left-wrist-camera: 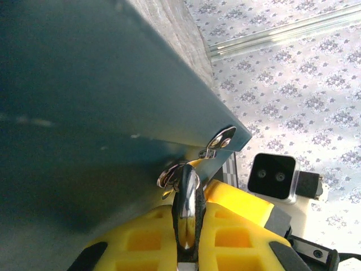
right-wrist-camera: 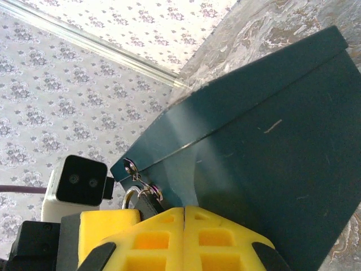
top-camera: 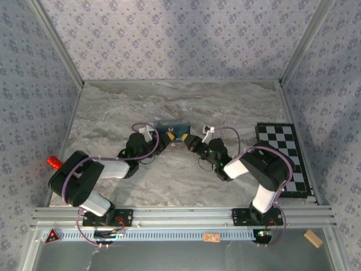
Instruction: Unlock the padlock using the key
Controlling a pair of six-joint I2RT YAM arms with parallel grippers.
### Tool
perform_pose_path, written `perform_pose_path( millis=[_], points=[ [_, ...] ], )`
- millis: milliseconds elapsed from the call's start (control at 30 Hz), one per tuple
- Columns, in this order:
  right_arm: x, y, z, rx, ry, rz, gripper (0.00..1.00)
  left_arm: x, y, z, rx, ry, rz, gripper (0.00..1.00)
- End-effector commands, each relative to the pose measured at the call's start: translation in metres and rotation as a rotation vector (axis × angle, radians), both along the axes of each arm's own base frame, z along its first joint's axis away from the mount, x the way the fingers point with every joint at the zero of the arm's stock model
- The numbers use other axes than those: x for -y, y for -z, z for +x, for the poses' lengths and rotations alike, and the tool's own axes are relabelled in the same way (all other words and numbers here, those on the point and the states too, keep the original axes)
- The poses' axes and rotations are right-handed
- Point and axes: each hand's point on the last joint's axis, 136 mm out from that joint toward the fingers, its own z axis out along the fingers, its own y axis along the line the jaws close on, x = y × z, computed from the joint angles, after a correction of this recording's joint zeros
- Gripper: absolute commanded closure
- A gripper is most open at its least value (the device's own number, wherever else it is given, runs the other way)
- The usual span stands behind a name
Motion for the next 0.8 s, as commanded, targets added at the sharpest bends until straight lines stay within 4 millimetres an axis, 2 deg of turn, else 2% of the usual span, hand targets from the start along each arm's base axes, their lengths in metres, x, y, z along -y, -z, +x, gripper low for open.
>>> perform_pose_path(
  millis=[0, 133, 333, 633, 767],
  points=[
    [-0.029, -0.013, -0.029, 0.024, -0.131, 0.066, 1.00, 0.022, -0.044, -0.009, 0.107, 0.076, -0.109, 1.00],
    [-0.028, -0.008, -0.030, -0.003, -0.111, 0.061, 1.00, 0.023, -0.041, -0.007, 0.097, 0.068, -0.116, 1.00],
    [-0.035, -0.007, -0.031, -0.021, -0.113, 0.079, 1.00, 0.026, -0.041, -0.006, 0.097, 0.065, -0.121, 1.00],
    [-0.013, -0.005, -0.018, -0.022, -0.065, 0.073, 1.00, 0.029, -0.038, -0.015, 0.094, 0.111, -0.084, 1.00],
    [-0.017, -0.009, -0.020, -0.009, -0.082, 0.070, 1.00, 0.029, -0.036, -0.017, 0.090, 0.120, -0.079, 1.00]
  ],
)
